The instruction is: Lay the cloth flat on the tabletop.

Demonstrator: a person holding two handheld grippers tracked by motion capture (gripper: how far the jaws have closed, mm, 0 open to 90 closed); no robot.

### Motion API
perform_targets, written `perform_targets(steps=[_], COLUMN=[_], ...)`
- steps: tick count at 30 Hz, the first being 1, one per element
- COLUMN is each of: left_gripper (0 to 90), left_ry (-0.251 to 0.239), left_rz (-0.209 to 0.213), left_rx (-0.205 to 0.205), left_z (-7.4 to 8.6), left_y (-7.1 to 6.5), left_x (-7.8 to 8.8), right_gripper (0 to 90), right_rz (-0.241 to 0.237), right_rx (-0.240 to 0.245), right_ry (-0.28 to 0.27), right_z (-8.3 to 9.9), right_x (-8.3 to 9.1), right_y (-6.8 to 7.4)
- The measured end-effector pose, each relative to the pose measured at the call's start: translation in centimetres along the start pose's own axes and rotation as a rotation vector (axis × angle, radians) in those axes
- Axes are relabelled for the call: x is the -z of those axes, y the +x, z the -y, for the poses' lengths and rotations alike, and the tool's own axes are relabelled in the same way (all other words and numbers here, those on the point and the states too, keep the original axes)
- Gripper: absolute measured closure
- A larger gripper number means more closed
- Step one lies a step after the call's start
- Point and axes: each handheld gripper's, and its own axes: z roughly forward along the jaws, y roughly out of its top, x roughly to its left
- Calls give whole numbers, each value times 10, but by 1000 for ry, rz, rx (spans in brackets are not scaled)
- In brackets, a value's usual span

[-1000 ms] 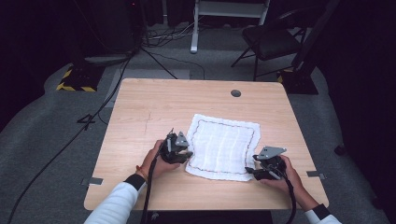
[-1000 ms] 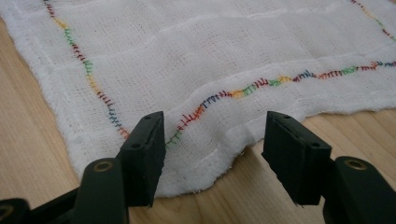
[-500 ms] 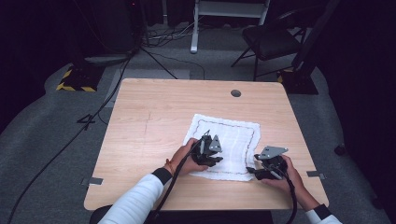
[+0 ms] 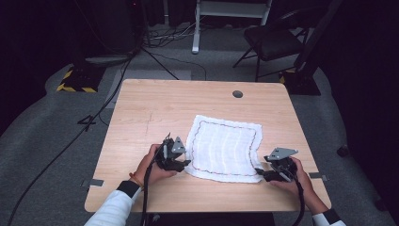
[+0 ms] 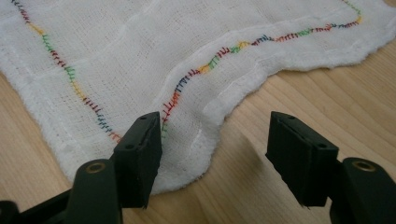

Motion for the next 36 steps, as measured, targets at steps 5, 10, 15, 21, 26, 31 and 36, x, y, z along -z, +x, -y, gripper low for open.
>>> perform_targets(steps=[5,10,15,21,26,31,36], left_gripper=[368,308,310,315,229,349,659], left_ry=[-44,-53,-67,-60,-57,-49,-46], left_rz=[-23,-92,-129,-92,-112,-89,-33], left_rx=[1,25,129,241,322,277,260], left_z=[-16,-50,-73,-82,-82,-83,-84], left_y=[8,36,74,102,109,103,96], left_x=[-8,-32,-68,-99,-108,-105,-100], right_gripper=[410,460,442,425,418,476,731], right_rz=[14,75,124,128,115,87,67], right_rx=[-11,-101,-160,-237,-286,-297,-258], right_ry=[-21,-118,-81,-72,-47,-40,-63], right_z=[-3,-24,-46,-55,-58,-63,-64], right_x=[7,10,-20,-55,-69,-77,-76], right_y=[-3,-34,-76,-111,-123,-122,-113])
